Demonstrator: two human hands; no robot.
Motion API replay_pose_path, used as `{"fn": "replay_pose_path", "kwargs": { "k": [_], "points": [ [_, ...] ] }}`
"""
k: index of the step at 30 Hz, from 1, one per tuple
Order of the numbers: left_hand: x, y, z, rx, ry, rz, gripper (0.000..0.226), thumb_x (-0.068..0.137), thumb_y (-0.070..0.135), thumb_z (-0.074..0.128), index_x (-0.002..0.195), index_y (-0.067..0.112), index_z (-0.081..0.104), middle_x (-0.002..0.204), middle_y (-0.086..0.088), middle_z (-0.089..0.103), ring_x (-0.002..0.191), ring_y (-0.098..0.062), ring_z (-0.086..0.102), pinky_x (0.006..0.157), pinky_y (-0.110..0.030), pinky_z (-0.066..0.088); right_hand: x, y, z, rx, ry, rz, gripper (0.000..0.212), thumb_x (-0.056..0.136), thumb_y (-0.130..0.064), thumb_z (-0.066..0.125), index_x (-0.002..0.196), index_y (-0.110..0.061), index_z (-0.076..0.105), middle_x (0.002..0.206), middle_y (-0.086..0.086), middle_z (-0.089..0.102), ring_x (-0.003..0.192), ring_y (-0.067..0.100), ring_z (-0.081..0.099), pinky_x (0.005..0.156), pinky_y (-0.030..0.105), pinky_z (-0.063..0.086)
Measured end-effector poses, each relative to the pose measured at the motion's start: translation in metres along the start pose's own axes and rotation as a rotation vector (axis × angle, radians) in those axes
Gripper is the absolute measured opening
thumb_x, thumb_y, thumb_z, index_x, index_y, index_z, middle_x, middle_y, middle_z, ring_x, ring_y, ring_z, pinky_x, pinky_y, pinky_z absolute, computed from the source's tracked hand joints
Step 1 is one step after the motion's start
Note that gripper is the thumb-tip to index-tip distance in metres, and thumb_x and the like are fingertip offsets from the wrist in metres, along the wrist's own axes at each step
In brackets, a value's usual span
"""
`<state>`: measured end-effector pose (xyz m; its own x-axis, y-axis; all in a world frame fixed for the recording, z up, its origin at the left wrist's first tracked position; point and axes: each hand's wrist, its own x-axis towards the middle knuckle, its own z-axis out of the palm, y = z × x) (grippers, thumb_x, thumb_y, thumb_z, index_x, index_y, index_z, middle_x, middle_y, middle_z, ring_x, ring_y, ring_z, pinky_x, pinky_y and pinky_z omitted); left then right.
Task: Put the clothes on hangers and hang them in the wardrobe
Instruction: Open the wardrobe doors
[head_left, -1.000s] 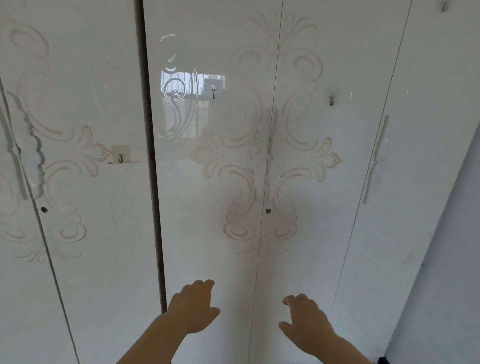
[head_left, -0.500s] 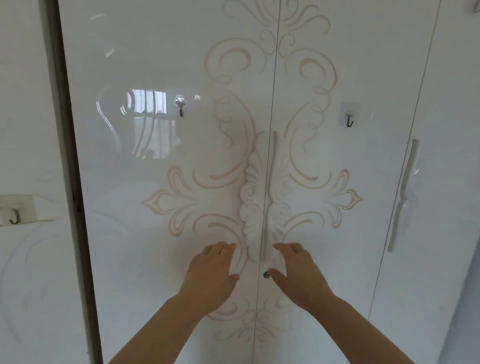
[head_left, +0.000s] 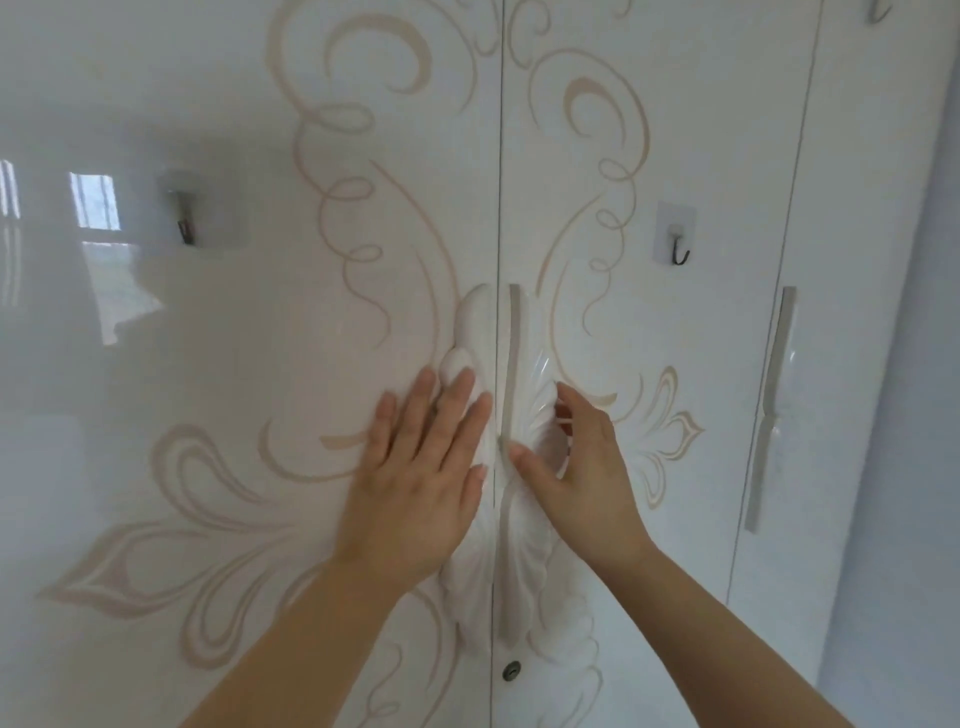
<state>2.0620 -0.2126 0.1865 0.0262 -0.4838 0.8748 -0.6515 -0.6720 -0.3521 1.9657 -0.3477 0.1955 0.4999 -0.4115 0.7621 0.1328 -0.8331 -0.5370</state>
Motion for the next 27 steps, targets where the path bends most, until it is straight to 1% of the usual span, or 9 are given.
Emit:
{"fn": "replay_pose_path", "kwargs": {
  "k": [2, 5, 7, 9, 16, 20, 23, 25, 27],
  "points": [
    [-0.001, -0.001, 0.012, -0.001, 0.061, 0.008, 0.056, 0.093, 0.036, 0.035, 0.145, 0.015, 0.028, 0.153, -0.007, 0.018, 0.139, -0.031, 0.022, 0.113, -0.051, 0.016, 0.001, -0.003, 0.006, 0.038, 0.049, 0.005, 0.058, 0.082, -0.044, 0.064, 0.132, -0.025, 0.041, 0.123, -0.015, 0.051, 0.115, 0.002, 0.045, 0.098, 0.026, 0.04],
    [-0.001, -0.002, 0.018, -0.009, 0.106, 0.022, 0.057, 0.093, 0.035, 0.036, 0.145, 0.013, 0.028, 0.154, -0.009, 0.02, 0.14, -0.032, 0.021, 0.113, -0.05, 0.016, 0.002, -0.008, 0.01, 0.106, 0.1, 0.041, 0.034, 0.085, -0.031, 0.057, 0.107, -0.051, 0.042, 0.101, -0.023, 0.054, 0.097, -0.004, 0.05, 0.082, 0.012, 0.041],
    [-0.001, -0.003, 0.018, -0.011, 0.113, 0.033, 0.057, 0.093, 0.034, 0.035, 0.145, 0.012, 0.028, 0.153, -0.01, 0.022, 0.139, -0.033, 0.023, 0.113, -0.05, 0.017, 0.003, -0.011, 0.009, 0.163, 0.101, 0.1, 0.036, 0.087, -0.025, 0.05, 0.095, -0.06, 0.044, 0.092, -0.024, 0.056, 0.085, -0.005, 0.053, 0.074, 0.005, 0.041],
    [-0.003, -0.003, 0.018, -0.018, 0.117, 0.039, 0.057, 0.093, 0.034, 0.036, 0.145, 0.012, 0.028, 0.153, -0.01, 0.022, 0.139, -0.034, 0.024, 0.113, -0.05, 0.017, 0.003, -0.013, 0.008, 0.213, 0.082, 0.165, 0.034, 0.086, -0.031, 0.044, 0.094, -0.064, 0.045, 0.082, -0.024, 0.056, 0.078, -0.006, 0.054, 0.07, 0.003, 0.04],
    [-0.003, -0.007, 0.016, -0.062, 0.116, 0.053, 0.056, 0.094, 0.031, 0.035, 0.145, 0.011, 0.028, 0.152, -0.011, 0.023, 0.138, -0.036, 0.024, 0.112, -0.05, 0.017, -0.004, -0.016, -0.004, 0.287, 0.094, 0.308, 0.032, 0.082, -0.035, 0.04, 0.107, -0.051, 0.051, 0.094, -0.005, 0.062, 0.097, 0.011, 0.059, 0.095, 0.038, 0.047],
    [0.0, -0.003, 0.004, -0.252, 0.122, -0.025, 0.048, 0.095, 0.03, 0.034, 0.139, 0.012, 0.041, 0.148, -0.008, 0.035, 0.137, -0.032, 0.029, 0.112, -0.05, 0.017, -0.018, -0.02, -0.03, 0.345, 0.104, 0.339, 0.03, 0.091, -0.024, 0.041, 0.104, -0.046, 0.057, 0.086, -0.011, 0.062, 0.092, 0.006, 0.06, 0.091, 0.035, 0.048],
    [0.001, 0.018, -0.016, -0.447, 0.079, -0.093, 0.048, 0.093, 0.033, 0.037, 0.134, 0.01, 0.046, 0.141, -0.009, 0.046, 0.135, -0.032, 0.032, 0.11, -0.054, 0.019, -0.031, -0.021, -0.059, 0.393, 0.093, 0.355, 0.031, 0.097, -0.023, 0.038, 0.102, -0.043, 0.061, 0.089, -0.007, 0.061, 0.098, 0.014, 0.06, 0.088, 0.034, 0.051],
    [0.006, 0.04, -0.033, -0.66, -0.019, -0.086, 0.051, 0.092, 0.034, 0.032, 0.136, 0.011, 0.042, 0.141, -0.006, 0.045, 0.136, -0.03, 0.033, 0.111, -0.053, 0.019, -0.039, -0.022, -0.079, 0.434, 0.091, 0.368, 0.031, 0.098, -0.027, 0.036, 0.1, -0.04, 0.064, 0.09, -0.002, 0.064, 0.099, 0.019, 0.061, 0.087, 0.035, 0.052],
    [0.014, 0.067, -0.048, -0.904, -0.098, -0.047, 0.053, 0.093, 0.04, 0.021, 0.144, 0.022, 0.02, 0.151, 0.007, 0.024, 0.142, -0.015, 0.017, 0.118, -0.043, 0.007, -0.046, -0.023, -0.101, 0.473, 0.084, 0.381, 0.028, 0.098, -0.033, 0.038, 0.102, -0.035, 0.065, 0.096, 0.005, 0.067, 0.1, 0.022, 0.063, 0.087, 0.036, 0.052]
  ]
}}
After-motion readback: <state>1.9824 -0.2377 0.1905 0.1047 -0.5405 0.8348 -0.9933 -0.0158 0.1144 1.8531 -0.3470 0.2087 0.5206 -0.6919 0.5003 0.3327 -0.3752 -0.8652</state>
